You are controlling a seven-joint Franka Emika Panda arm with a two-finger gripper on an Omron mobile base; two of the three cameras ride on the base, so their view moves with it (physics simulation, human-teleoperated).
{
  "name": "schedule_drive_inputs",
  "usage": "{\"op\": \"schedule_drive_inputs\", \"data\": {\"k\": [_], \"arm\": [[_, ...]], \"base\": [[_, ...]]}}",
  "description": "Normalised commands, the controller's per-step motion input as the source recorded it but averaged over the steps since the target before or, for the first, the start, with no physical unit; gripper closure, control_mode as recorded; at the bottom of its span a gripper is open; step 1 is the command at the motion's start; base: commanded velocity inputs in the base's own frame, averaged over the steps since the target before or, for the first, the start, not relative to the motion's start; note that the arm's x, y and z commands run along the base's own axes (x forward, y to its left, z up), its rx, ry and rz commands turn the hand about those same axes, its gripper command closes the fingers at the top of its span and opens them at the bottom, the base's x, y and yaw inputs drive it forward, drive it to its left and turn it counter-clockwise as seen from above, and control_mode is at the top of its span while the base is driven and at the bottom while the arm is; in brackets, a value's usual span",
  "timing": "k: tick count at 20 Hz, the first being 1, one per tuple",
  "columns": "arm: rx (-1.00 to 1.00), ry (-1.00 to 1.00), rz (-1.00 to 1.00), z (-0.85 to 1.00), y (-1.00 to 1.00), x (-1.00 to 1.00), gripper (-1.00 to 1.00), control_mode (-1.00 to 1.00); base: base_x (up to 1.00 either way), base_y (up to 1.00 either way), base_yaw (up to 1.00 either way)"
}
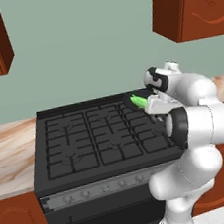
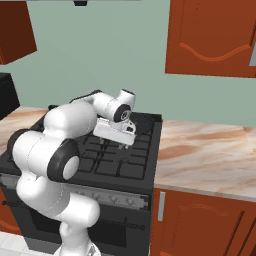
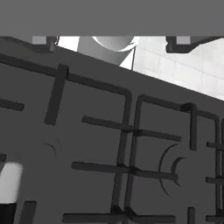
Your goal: Put the mushroom and corn in the pan. Then turn on the rear right burner and set the heat to medium.
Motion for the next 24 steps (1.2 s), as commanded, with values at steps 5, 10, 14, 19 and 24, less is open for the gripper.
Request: {"op": "schedule_drive_inputs", "data": {"k": [5, 10, 14, 19, 24], "arm": [[0.00, 0.22, -0.37, 0.19, 0.39, -0.60, -1.00, -1.00], [-0.16, 0.21, -0.32, 0.06, 0.01, -0.03, -1.00, -1.00], [-0.31, 0.01, -0.17, 0.00, -0.03, 0.00, -1.00, -1.00], [-0.11, -0.02, -0.09, 0.01, 0.00, -0.30, -1.00, -1.00], [0.00, -0.02, -0.01, 0.09, 0.00, -0.45, -1.00, -1.00]], "base": [[0.00, 0.00, 0.00], [0.00, 0.00, 0.00], [0.00, 0.00, 0.00], [0.00, 0.00, 0.00], [0.00, 0.00, 0.00]]}}
